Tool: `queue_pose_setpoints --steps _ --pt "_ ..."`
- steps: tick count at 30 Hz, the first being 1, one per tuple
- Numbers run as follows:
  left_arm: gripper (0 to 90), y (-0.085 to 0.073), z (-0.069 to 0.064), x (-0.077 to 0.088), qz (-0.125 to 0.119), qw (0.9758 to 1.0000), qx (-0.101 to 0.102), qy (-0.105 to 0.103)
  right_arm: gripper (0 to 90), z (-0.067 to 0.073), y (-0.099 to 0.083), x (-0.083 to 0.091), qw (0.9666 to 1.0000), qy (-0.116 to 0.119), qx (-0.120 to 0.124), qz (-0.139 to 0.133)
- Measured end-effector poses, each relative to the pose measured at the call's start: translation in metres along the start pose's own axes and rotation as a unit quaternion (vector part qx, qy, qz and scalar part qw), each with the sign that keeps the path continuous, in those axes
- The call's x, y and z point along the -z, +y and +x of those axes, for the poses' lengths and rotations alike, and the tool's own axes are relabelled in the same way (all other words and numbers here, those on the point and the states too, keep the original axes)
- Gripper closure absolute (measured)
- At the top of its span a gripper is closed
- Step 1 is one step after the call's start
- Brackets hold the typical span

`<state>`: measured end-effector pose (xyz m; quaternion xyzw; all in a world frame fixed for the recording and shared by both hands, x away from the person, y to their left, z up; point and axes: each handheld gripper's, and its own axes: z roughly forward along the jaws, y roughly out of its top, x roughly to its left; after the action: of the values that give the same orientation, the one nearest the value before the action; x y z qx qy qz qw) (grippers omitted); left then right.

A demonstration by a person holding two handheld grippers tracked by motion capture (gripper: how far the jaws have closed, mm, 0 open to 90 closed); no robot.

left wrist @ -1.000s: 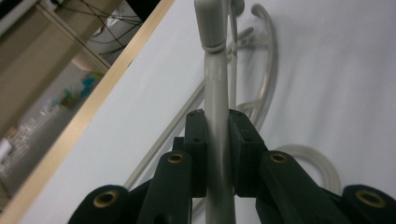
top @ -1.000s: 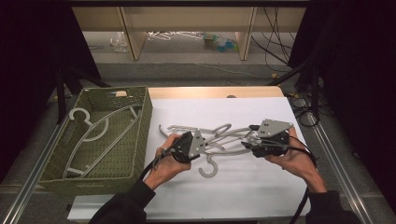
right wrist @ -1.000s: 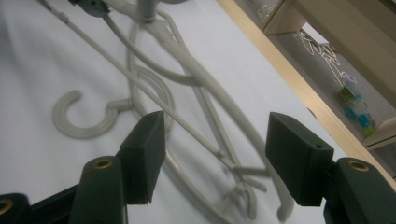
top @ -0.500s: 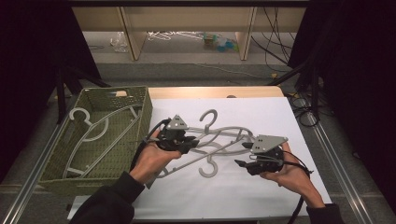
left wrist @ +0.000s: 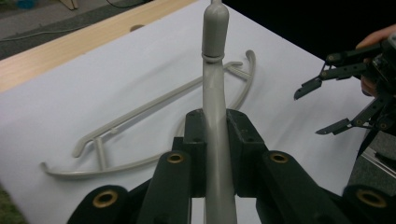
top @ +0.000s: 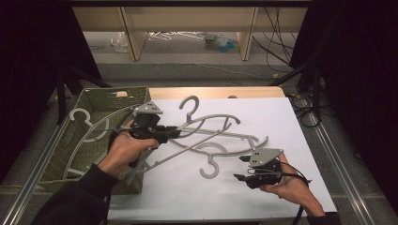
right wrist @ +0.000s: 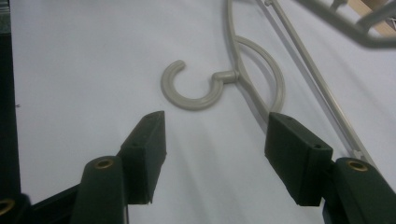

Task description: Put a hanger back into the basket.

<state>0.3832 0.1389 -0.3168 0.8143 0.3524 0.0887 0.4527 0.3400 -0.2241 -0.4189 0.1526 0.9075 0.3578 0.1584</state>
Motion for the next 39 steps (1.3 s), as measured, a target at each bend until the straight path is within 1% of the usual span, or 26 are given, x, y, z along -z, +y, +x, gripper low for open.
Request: queue_pose_setpoints --steps 3,5,7,8,9,10,11,12,15,16,17,20,21,23,24,27,30,32,35,36,37,38,39 --pt "78.7 0.002 0.012 0.018 -0.006 0.9999 0.010 0.011 39.4 0.001 0.000 -0.001 1.0000 0.001 0.000 0.000" --pt "78.7 0.002 0.022 0.034 -0.018 0.9994 0.017 0.025 39.5 0.002 -0.001 -0.002 1.0000 0.003 0.000 0.001" --pt "78.7 0.001 0.028 0.043 -0.026 0.9990 0.022 0.031 39.5 0.002 -0.002 -0.003 1.0000 0.004 -0.001 0.004" --pt "78.7 0.001 0.033 0.050 -0.031 0.9985 0.026 0.036 39.5 0.002 -0.002 -0.004 1.0000 0.004 0.000 0.005" --pt "78.7 0.002 0.038 0.054 -0.039 0.9982 0.012 0.044 39.5 0.003 -0.003 -0.004 1.0000 0.004 0.002 0.006" --pt "78.7 0.001 0.040 0.058 -0.043 0.9979 0.020 0.045 39.4 0.004 -0.003 -0.004 1.0000 0.005 0.000 0.008" --pt "78.7 0.000 0.046 0.067 -0.047 0.9971 0.033 0.050 39.3 0.004 -0.003 -0.004 1.0000 0.006 0.000 0.008" --pt "78.7 0.000 0.048 0.070 -0.048 0.9967 0.035 0.056 38.8 0.004 -0.004 -0.005 1.0000 0.004 0.000 0.007" --pt "78.7 -0.004 0.064 0.084 -0.057 0.9945 0.049 0.073 36.8 0.005 -0.004 -0.006 0.9999 0.006 -0.006 0.008" --pt "78.7 -0.006 0.068 0.087 -0.061 0.9934 0.055 0.080 35.3 0.005 -0.005 -0.006 0.9999 0.008 -0.008 0.005" --pt "78.7 -0.009 0.073 0.091 -0.064 0.9925 0.063 0.083 34.3 0.005 -0.005 -0.006 0.9999 0.006 -0.009 0.002" --pt "78.8 -0.016 0.086 0.100 -0.072 0.9897 0.077 0.097 30.8 0.005 -0.006 -0.007 0.9999 0.005 -0.014 0.000" --pt "78.7 -0.021 0.095 0.105 -0.081 0.9876 0.083 0.106 30.0 0.006 -0.006 -0.007 0.9999 0.004 -0.015 0.000" --pt "78.8 -0.026 0.101 0.109 -0.081 0.9859 0.092 0.113 30.0 0.005 -0.006 -0.007 0.9999 0.004 -0.016 -0.003" --pt "78.8 -0.030 0.108 0.113 -0.085 0.9845 0.096 0.120 30.0 0.006 -0.006 -0.007 0.9998 0.005 -0.019 -0.002" --pt "78.8 -0.038 0.119 0.120 -0.094 0.9804 0.112 0.133 30.0 0.007 -0.006 -0.009 0.9998 0.005 -0.017 0.000" --pt "78.8 -0.046 0.129 0.129 -0.098 0.9765 0.118 0.151 30.1 0.006 -0.007 -0.010 0.9999 0.005 -0.013 0.000" --pt "78.8 -0.050 0.134 0.133 -0.100 0.9745 0.122 0.159 30.7 0.006 -0.007 -0.010 0.9999 0.006 -0.012 0.001" --pt "78.8 -0.056 0.141 0.140 -0.097 0.9732 0.123 0.168 30.8 0.007 -0.008 -0.010 0.9998 0.009 -0.016 0.004" --pt "78.8 -0.057 0.142 0.141 -0.096 0.9734 0.122 0.168 30.8 0.008 -0.007 -0.010 0.9999 0.010 -0.013 0.003" --pt "78.8 -0.059 0.143 0.143 -0.096 0.9730 0.122 0.170 30.9 0.008 -0.007 -0.010 0.9999 0.011 -0.013 0.002" --pt "78.8 -0.062 0.145 0.146 -0.099 0.9719 0.125 0.173 30.9 0.008 -0.007 -0.010 0.9999 0.012 -0.012 0.002" --pt "78.8 -0.064 0.146 0.147 -0.100 0.9717 0.125 0.174 30.9 0.008 -0.007 -0.010 0.9999 0.012 -0.012 0.002"
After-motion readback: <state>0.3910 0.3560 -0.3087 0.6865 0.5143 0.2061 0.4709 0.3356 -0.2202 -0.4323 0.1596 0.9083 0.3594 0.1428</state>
